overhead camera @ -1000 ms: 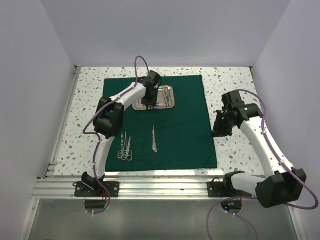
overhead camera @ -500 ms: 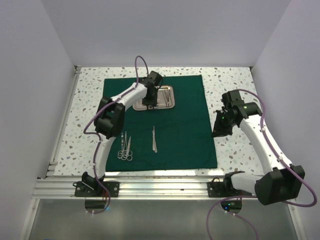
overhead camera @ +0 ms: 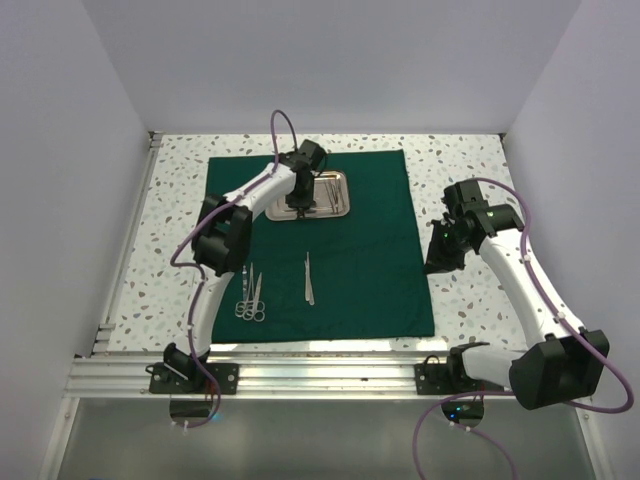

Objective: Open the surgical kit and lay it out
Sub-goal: Pick up the medical item from the container, then place the medical item in the surgical kit.

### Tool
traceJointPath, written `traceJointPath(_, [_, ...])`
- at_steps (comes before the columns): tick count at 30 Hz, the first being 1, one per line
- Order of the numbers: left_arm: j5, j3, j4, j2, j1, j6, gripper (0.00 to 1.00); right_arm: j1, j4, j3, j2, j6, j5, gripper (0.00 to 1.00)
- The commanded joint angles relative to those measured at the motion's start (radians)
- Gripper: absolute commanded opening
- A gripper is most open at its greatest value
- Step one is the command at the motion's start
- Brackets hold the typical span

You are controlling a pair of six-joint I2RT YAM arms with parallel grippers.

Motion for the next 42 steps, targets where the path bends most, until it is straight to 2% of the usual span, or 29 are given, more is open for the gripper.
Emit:
traceJointPath(1, [0.02,-0.082,-0.008,0.07,0.006,-0.02,0.12,-0.004,0.014,0.003,0.01,-0.022,-0.008,0.0])
traceJointPath(3, [0.021,-0.1,-0.003,0.063,0.006,-0.022,0.0,-0.002,0.015,0.003,0.013,-0.023,-0.008,0.0])
traceJointPath(9, [0.026,-0.093,-0.001,0.059,0.006,-0.01,0.0,-0.004,0.02,0.004,0.015,-0.026,-0.013,0.0])
traceJointPath(17, [0.015,0.194,-0.098,0.054,0.008,0.001,0.0,-0.004,0.026,0.013,0.007,-0.017,-0.024,0.0])
traceJointPath(23, [0.017,0.173,-0.093,-0.041,0.008,-0.039,0.0,-0.004,0.028,0.017,-0.007,-0.01,-0.042,0.0])
traceJointPath(29, [0.014,0.066,-0.104,-0.165,-0.001,-0.069,0.0,-0.002,0.028,0.027,-0.016,-0.002,-0.07,0.0])
traceJointPath(37, [-0.012,-0.358,-0.011,-0.444,-0.092,-0.161,0.0,0.004,0.012,0.05,-0.022,0.015,-0.091,0.0])
traceJointPath(42, [0.004,-0.618,0.032,-0.588,-0.197,-0.275,0.0,0.008,0.011,0.055,-0.024,0.027,-0.102,0.0])
